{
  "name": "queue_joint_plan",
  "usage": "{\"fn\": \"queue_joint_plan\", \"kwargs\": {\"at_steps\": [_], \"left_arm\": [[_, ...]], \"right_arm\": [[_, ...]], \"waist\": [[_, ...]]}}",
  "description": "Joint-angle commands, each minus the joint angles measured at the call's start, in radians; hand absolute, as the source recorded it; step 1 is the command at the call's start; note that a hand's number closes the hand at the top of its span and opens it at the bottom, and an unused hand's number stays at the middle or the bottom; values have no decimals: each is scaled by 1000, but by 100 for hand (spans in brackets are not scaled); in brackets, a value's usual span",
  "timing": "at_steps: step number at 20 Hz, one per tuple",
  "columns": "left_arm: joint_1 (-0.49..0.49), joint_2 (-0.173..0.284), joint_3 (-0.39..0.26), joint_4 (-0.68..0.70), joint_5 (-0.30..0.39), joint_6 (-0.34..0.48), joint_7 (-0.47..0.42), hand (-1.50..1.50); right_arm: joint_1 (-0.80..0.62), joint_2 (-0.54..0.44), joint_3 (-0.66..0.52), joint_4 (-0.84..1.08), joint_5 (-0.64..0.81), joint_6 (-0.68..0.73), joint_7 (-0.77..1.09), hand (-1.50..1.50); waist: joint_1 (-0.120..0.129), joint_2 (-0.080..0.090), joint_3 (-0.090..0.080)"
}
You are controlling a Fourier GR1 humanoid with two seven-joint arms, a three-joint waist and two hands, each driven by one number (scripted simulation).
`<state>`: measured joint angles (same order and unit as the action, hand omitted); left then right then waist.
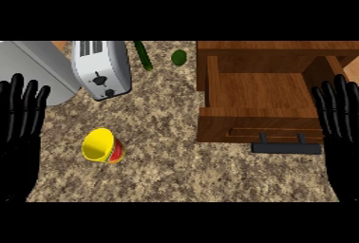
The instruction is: Pick up the cup, place it into the drawer and close the drawer
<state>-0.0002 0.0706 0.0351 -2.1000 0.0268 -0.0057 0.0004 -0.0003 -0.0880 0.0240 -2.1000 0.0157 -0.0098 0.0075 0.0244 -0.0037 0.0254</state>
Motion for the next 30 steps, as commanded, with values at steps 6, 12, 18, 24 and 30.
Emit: {"fn": "queue_joint_plan", "kwargs": {"at_steps": [6,12,18,24,30], "left_arm": [[91,147,-85,-37,323,-396,-33,-150],[216,196,24,64,619,-504,54,-150],[189,171,69,204,548,-560,12,-150],[115,207,160,422,436,-603,-66,-150],[58,160,168,643,210,-581,-268,-150]], "right_arm": [[-10,11,-34,3,-11,-23,2,-150],[-12,-64,0,-21,32,44,86,-150],[-107,-58,-52,135,11,64,28,-150],[8,-53,-58,20,-14,89,15,-150],[-18,-36,-38,112,48,79,-37,-150]], "waist": [[-16,2,-28],[-17,3,-27],[-19,4,-26],[-28,3,-26],[-27,5,-26]]}}
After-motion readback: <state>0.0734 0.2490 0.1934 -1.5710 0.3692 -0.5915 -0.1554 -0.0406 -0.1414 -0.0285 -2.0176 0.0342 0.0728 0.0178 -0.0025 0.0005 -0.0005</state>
